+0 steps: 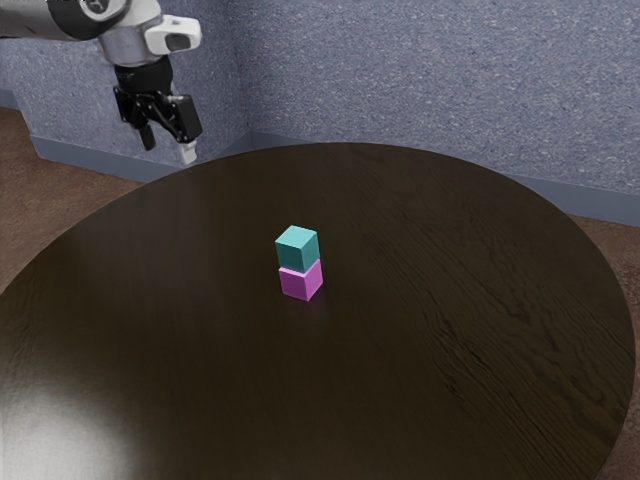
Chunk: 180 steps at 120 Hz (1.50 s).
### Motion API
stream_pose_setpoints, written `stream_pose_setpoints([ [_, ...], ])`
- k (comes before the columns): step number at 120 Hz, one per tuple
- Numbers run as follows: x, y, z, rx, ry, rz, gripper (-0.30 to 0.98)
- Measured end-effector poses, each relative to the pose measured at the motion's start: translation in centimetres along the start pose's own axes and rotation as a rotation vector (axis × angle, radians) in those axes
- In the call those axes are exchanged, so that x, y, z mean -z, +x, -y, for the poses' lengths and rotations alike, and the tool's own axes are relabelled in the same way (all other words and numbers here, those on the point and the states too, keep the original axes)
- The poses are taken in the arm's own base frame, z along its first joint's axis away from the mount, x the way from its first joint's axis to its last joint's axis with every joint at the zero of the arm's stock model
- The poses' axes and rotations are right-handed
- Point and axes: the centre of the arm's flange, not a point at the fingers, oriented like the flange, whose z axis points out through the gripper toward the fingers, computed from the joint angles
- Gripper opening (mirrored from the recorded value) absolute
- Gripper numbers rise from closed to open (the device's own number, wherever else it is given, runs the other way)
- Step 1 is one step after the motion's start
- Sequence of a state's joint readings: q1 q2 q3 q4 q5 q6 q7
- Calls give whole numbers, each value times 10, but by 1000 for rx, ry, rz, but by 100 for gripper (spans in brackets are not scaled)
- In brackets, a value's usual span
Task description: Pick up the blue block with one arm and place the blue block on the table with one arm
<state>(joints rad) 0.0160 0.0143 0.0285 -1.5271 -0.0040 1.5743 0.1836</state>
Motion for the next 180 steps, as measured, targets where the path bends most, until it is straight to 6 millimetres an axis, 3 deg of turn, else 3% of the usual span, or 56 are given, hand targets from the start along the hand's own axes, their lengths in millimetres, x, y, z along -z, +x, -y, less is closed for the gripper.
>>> stream_pose_setpoints([
  [15, 0, 10, -8, -38, 9, -40, 69],
  [25, -14, 36, 3, -35, 15, -51, 68],
  [39, -56, 84, 43, 24, 9, -45, 69],
  [52, -94, 121, 48, 55, -24, -51, 69],
  [65, -133, 146, 49, 80, -57, -52, 69],
  [78, -155, 152, 44, 108, -111, -50, 69],
  [97, -194, 165, 15, 112, -173, -31, 69],
  [126, -257, 178, 9, 138, -180, 6, 69],
  [145, -271, 184, 0, 123, -140, -3, 69],
  [180, -293, 191, 1, 132, -121, -23, 69],
])
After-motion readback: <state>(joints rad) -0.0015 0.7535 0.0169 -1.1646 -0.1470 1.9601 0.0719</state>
